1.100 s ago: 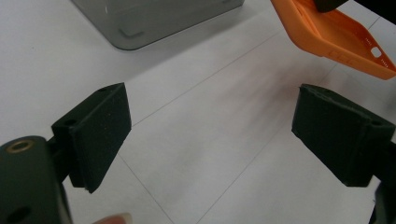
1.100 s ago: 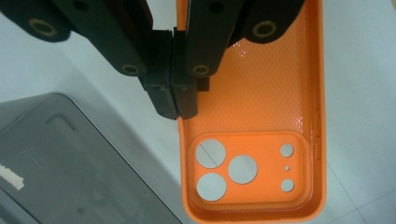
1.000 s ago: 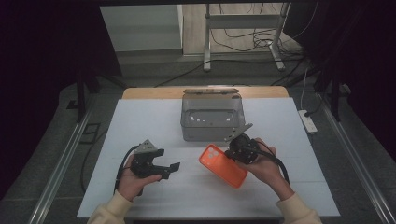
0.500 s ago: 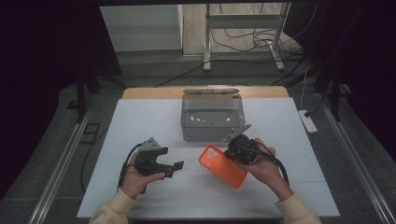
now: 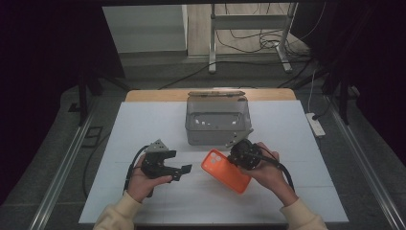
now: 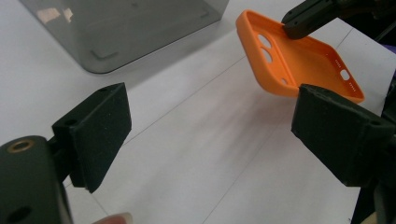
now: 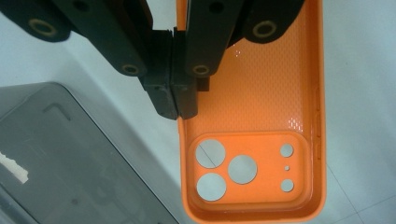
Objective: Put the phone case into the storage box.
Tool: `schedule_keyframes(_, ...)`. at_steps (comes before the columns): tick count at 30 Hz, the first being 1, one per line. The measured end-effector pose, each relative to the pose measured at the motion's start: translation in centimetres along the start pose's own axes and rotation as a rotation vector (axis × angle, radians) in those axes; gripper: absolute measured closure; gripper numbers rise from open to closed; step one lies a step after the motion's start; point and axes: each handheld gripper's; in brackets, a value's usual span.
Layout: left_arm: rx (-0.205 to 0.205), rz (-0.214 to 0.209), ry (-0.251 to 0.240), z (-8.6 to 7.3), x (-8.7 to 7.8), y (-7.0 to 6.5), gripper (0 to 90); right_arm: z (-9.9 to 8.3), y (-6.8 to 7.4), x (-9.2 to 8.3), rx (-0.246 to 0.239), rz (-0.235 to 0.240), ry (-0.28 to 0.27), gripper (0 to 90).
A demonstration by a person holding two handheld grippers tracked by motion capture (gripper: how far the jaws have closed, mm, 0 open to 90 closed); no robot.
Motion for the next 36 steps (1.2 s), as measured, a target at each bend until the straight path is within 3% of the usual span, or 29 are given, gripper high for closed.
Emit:
schedule_keyframes(15, -0.009, -0.056, 0.018, 1.3, 1.6, -0.3, 12.6, 0.2, 0.4, 0.2, -0.014, 0.009, -0.007, 89.4)
schedule_keyframes(36, -0.018, -0.072, 0.047, 1.8, 3.9, -0.6, 13.2, 0.3, 0.6, 0.3, -0.017, 0.012, -0.012, 89.4)
Point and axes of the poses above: each handheld gripper's, and its own axes: x roughly forward along the jaws, z roughly out of its top, y roughly to its left, and after that the axes turned 14 degrees about -y, right-handed
